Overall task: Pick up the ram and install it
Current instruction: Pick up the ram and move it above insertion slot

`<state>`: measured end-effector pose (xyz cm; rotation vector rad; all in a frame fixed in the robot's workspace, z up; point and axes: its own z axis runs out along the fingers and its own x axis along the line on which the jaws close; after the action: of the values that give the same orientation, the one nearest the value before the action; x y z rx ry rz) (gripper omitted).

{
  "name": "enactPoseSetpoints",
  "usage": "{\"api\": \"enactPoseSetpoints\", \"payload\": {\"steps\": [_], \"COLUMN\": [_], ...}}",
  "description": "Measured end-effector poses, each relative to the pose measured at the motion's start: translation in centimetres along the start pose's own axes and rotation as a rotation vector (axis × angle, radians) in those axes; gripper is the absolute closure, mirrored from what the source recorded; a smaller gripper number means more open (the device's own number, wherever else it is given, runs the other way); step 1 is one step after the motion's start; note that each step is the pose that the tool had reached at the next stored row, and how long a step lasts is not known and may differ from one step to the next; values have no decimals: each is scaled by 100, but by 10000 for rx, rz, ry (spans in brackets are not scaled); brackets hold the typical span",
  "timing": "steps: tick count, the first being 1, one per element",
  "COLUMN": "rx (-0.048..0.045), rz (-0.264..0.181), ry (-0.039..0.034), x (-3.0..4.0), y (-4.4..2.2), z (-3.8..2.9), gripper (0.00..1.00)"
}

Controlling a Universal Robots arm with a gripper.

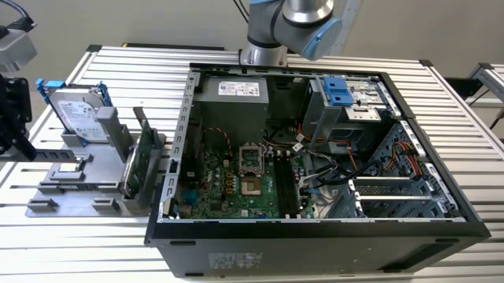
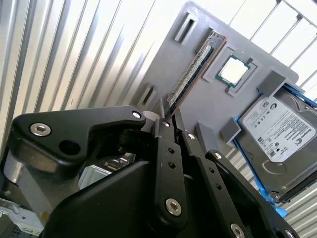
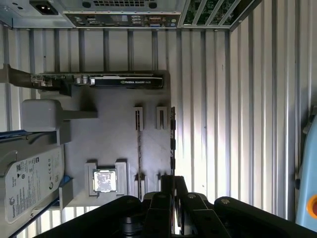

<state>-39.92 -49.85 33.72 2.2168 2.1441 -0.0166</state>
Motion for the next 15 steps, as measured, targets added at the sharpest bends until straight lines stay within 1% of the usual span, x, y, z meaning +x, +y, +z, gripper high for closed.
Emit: {"api": "enactPoseSetpoints", "payload": {"steps": [15], "rx": [0], "rz": [0], "ry": [0], "x": [-4], "y": [3], "z": [-77], "gripper": [100]}}
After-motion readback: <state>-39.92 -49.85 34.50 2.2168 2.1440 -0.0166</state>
